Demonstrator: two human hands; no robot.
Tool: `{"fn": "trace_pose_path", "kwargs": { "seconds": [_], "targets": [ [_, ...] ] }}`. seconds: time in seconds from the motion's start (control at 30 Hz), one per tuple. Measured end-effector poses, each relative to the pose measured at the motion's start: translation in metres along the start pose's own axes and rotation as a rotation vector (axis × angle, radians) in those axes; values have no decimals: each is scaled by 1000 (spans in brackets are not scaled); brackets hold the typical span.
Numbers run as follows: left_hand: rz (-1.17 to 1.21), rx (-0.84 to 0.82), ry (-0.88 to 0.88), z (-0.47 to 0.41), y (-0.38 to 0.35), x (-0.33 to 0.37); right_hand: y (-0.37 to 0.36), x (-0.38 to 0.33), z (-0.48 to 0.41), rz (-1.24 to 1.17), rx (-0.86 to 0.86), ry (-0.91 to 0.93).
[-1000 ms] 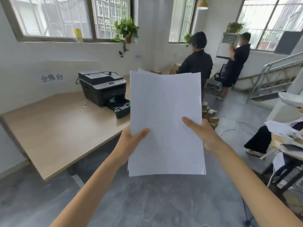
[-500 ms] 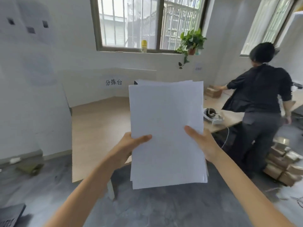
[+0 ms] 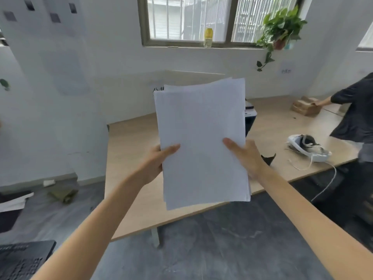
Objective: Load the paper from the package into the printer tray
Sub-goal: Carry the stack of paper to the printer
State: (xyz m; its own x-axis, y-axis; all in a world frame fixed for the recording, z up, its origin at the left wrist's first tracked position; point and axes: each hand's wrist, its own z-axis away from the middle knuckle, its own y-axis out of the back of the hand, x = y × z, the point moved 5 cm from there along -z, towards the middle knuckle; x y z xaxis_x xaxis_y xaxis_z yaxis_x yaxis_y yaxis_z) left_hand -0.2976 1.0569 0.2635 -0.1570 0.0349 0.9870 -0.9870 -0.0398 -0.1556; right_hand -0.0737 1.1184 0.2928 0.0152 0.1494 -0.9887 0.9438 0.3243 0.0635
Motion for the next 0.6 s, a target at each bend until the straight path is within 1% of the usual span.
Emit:
{"fn": "trace_pose_path", "kwargs": {
  "seconds": [0.13, 0.23, 0.33, 0.4, 0.47, 0.53, 0.6],
  "targets": [
    [13, -125, 6, -52, 31, 23, -14, 4, -54, 26, 8, 37],
    [-69, -125, -28, -88, 48, 36, -21, 12, -87, 38, 9, 44],
    [-108, -26, -95, -123, 59, 35, -24, 26, -121, 62, 38, 34],
    [-57, 52, -117, -147, 65, 28, -26, 38, -146, 74, 48, 32],
    [-41, 164, -138, -168, 70, 19, -27, 51, -170, 58, 34, 10],
    [-91, 275, -163, -190, 77, 10, -23, 63, -194, 34, -25, -21],
    [-151, 327, -179, -213, 81, 2, -16, 71, -222, 38, -109, -20]
  ]
}}
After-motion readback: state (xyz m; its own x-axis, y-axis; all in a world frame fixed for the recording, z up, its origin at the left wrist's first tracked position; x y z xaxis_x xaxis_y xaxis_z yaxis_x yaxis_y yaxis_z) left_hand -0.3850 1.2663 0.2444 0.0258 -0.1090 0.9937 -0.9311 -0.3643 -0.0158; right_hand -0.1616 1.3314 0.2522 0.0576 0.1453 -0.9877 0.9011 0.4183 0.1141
